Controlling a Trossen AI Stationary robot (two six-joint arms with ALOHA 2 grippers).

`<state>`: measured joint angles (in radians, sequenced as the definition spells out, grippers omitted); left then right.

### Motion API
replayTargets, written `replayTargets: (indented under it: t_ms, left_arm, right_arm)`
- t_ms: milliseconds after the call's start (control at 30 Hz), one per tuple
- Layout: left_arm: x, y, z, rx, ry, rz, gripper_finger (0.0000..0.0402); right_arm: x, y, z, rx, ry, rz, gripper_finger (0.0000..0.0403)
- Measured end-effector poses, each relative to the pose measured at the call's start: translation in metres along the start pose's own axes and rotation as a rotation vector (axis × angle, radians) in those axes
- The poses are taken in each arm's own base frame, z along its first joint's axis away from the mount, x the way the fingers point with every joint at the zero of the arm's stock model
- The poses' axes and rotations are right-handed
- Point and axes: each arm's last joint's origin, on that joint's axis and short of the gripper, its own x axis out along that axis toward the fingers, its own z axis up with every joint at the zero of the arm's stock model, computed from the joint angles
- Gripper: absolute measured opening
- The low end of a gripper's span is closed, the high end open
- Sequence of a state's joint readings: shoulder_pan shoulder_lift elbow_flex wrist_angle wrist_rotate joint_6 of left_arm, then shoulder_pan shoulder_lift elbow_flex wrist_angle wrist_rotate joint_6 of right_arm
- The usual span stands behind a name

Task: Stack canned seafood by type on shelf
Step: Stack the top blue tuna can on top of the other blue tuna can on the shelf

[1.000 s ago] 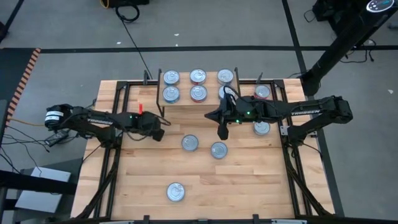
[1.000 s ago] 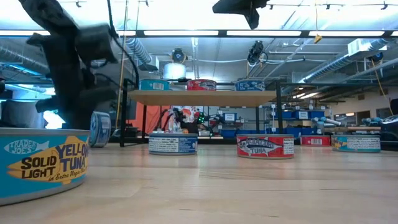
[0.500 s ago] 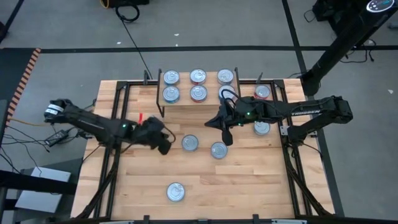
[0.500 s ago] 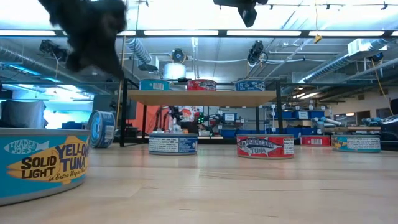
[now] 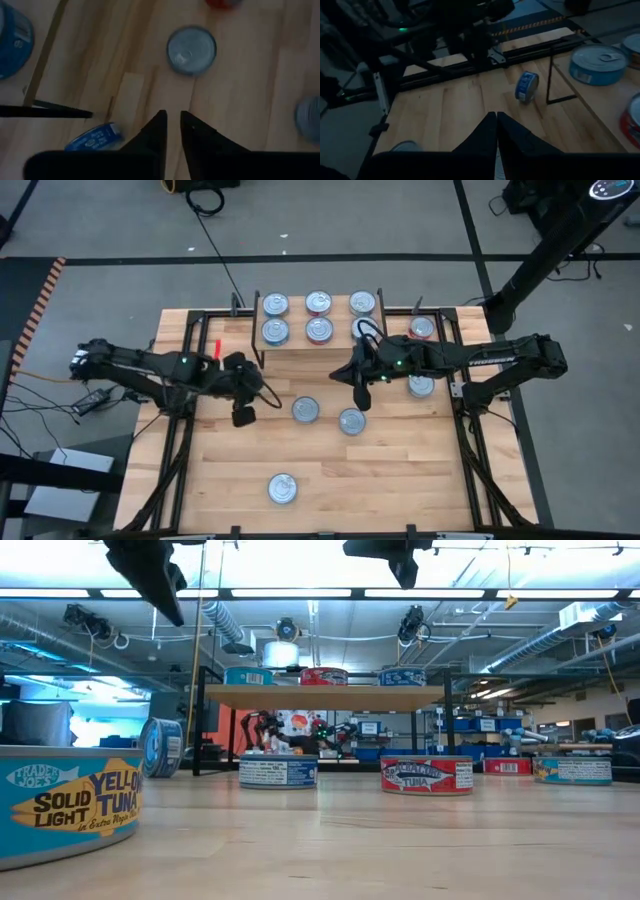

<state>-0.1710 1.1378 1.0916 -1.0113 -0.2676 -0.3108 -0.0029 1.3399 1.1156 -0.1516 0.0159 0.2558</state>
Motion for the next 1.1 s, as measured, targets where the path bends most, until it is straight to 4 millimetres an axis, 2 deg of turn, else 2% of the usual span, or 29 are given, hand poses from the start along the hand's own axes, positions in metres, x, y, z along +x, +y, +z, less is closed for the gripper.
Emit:
replayTargets:
  t_ms: [167, 300, 367, 500, 567, 733, 967, 1100]
  left_arm:
    - [0.002, 0.011, -0.007, 0.110, 0.130, -0.001, 0.0102]
    - [0.010, 0.025, -0.015, 0.066, 0.221, 0.153, 0.0121]
    - [0.012, 0.036, -0.018, -0.025, 0.225, 0.254, 0.0109]
    - [0.012, 0.059, -0.026, -0.306, 0.185, 0.346, 0.0031]
    - [0.013, 0.071, -0.031, -0.452, 0.131, 0.386, 0.0010]
    - [0.024, 0.094, -0.045, -0.718, 0.054, 0.427, 0.0003]
    - [0.061, 0.113, -0.060, -0.875, 0.123, 0.451, 0.0002]
    - [0.071, 0.119, -0.067, -0.910, 0.167, 0.498, 0.0002]
  right_arm:
    - [0.000, -0.001, 0.000, 0.004, -0.009, -0.036, 0.0023]
    - [0.000, 0.000, 0.000, -0.003, -0.005, -0.041, 0.0024]
    - [0.000, 0.000, -0.001, -0.004, 0.000, -0.042, 0.0024]
    - [0.000, -0.001, -0.003, 0.000, 0.021, -0.042, 0.0019]
    - [0.000, 0.000, -0.003, 0.000, 0.026, -0.025, 0.0017]
    - [0.000, 0.001, -0.003, -0.017, 0.039, 0.025, 0.0012]
    - [0.000, 0.001, -0.003, -0.046, 0.041, 0.038, 0.0015]
    - [0.000, 0.002, -0.003, -0.012, 0.042, 0.038, 0.0013]
